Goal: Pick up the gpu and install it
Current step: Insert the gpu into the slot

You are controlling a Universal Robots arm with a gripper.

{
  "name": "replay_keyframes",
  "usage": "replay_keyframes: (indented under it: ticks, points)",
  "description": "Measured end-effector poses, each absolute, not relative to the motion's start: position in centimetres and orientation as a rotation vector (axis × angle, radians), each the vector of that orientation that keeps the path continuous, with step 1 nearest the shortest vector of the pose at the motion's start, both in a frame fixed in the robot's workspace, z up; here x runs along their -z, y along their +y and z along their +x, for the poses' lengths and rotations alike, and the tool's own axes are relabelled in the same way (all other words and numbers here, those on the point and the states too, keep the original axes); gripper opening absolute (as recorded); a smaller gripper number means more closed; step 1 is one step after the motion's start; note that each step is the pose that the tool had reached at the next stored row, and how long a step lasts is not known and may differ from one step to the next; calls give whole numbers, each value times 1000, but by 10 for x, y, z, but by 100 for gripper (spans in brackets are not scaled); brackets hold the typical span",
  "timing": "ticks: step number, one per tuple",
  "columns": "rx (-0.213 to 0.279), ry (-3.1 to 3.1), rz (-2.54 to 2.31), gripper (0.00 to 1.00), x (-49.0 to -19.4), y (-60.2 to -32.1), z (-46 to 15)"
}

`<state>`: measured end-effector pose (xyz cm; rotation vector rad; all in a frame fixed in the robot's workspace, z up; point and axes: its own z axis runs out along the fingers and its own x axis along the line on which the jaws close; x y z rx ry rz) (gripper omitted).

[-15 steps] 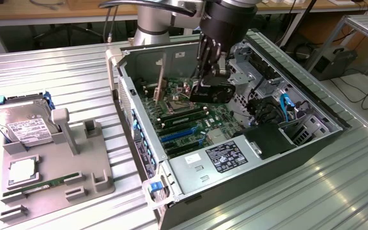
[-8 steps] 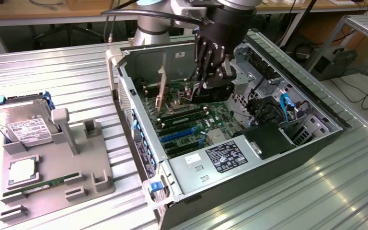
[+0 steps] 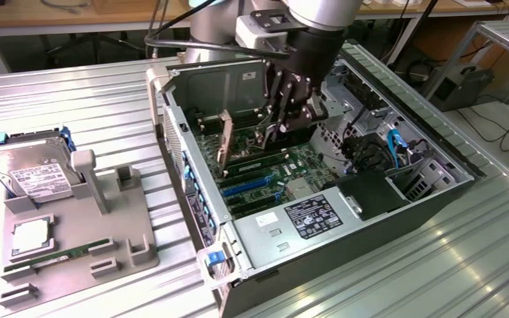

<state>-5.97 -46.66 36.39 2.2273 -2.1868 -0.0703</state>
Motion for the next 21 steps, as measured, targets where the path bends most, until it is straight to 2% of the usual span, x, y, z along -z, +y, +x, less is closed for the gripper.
replay_keyframes:
  ticks: [21]
  points:
    - [70, -2214, 2200, 26, -315, -458, -71]
